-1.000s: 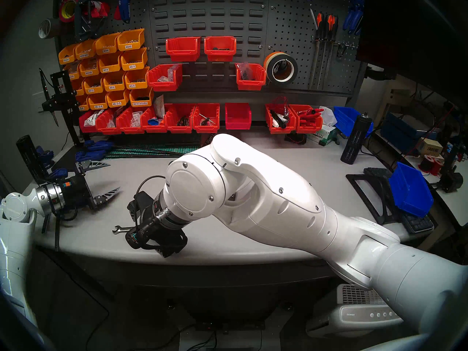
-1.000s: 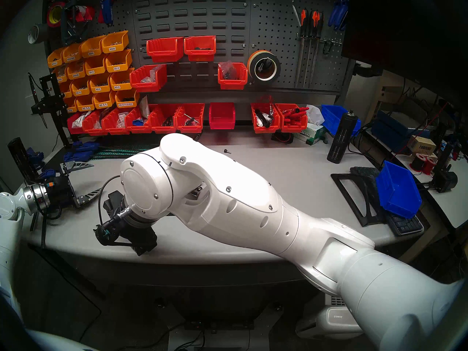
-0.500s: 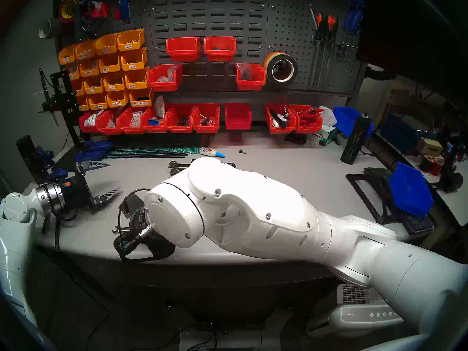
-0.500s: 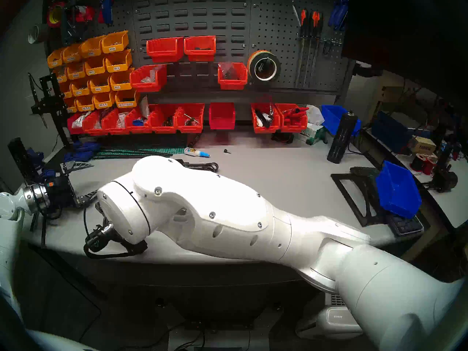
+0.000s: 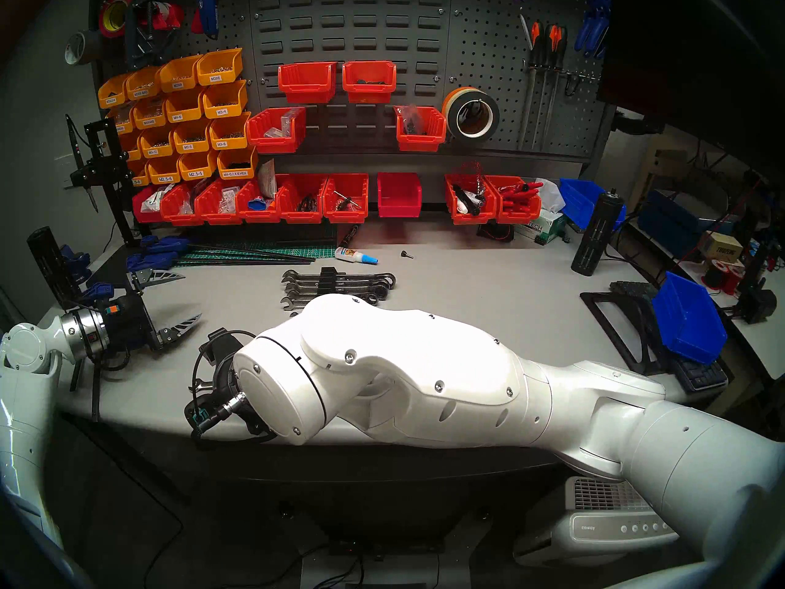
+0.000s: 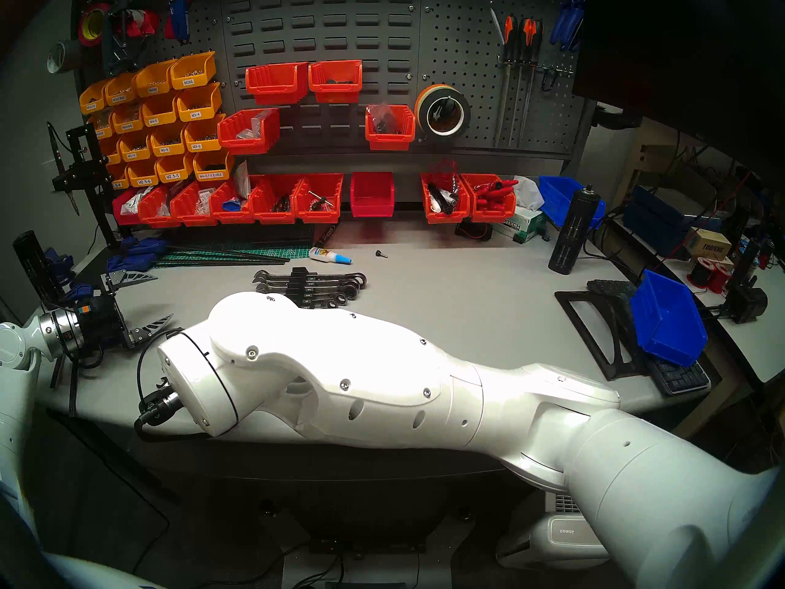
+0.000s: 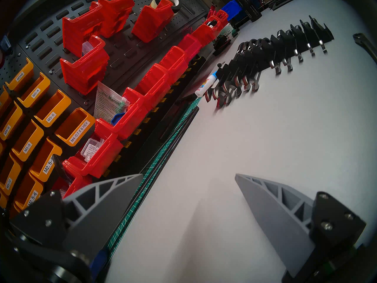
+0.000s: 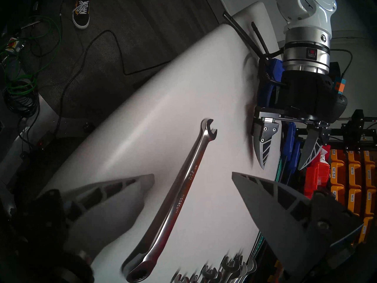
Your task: Put the wrenches on the table into the correct slot in the case
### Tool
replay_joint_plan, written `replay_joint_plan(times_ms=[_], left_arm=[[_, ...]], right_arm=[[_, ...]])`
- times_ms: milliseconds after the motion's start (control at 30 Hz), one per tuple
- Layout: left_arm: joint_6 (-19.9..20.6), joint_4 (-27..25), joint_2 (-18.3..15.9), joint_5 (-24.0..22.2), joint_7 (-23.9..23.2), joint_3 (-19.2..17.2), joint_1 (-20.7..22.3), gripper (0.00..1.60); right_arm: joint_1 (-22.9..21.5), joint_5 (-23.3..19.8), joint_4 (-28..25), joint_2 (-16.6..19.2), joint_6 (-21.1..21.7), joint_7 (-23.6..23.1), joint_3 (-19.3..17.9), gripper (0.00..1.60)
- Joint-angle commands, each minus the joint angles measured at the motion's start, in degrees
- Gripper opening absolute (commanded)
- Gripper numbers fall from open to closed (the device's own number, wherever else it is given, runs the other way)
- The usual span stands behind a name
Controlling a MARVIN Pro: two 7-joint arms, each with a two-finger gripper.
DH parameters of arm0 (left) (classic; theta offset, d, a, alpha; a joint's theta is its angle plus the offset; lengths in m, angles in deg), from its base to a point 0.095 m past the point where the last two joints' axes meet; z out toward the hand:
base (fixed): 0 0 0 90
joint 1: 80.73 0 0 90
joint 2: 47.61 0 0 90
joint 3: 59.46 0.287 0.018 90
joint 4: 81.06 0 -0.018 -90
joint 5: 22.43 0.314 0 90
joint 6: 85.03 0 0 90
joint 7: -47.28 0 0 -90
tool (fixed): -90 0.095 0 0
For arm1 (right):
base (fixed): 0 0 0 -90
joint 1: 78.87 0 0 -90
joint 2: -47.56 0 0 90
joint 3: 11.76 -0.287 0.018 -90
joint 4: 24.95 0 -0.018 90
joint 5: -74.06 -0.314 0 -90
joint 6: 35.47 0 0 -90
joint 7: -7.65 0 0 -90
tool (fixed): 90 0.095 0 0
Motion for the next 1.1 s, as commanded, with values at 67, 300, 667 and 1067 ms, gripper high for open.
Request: replay_joint_plan(times_ms=[67,300,667,1067], left_arm=[[0.0,-0.6,-0.6,-0.6,0.3,-0.9,1.0,1.6],[0.0,-0.6,-0.6,-0.5,0.3,-0.9,1.0,1.6],[0.0,-0.6,-0.6,-0.5,0.3,-0.9,1.0,1.6],[0.0,-0.6,-0.6,-0.6,0.3,-0.9,1.0,1.6]], right_arm=[[-4.5,-3.0,-0.1,2.4,6.7,-4.5,4.2,1.6],[-8.0,-8.3,-0.7,3.7,11.3,0.6,6.9,1.6],[-14.5,-18.1,-1.1,4.1,15.3,7.5,11.2,1.6],[-21.2,-25.6,-0.5,4.3,15.3,9.6,14.9,1.6]])
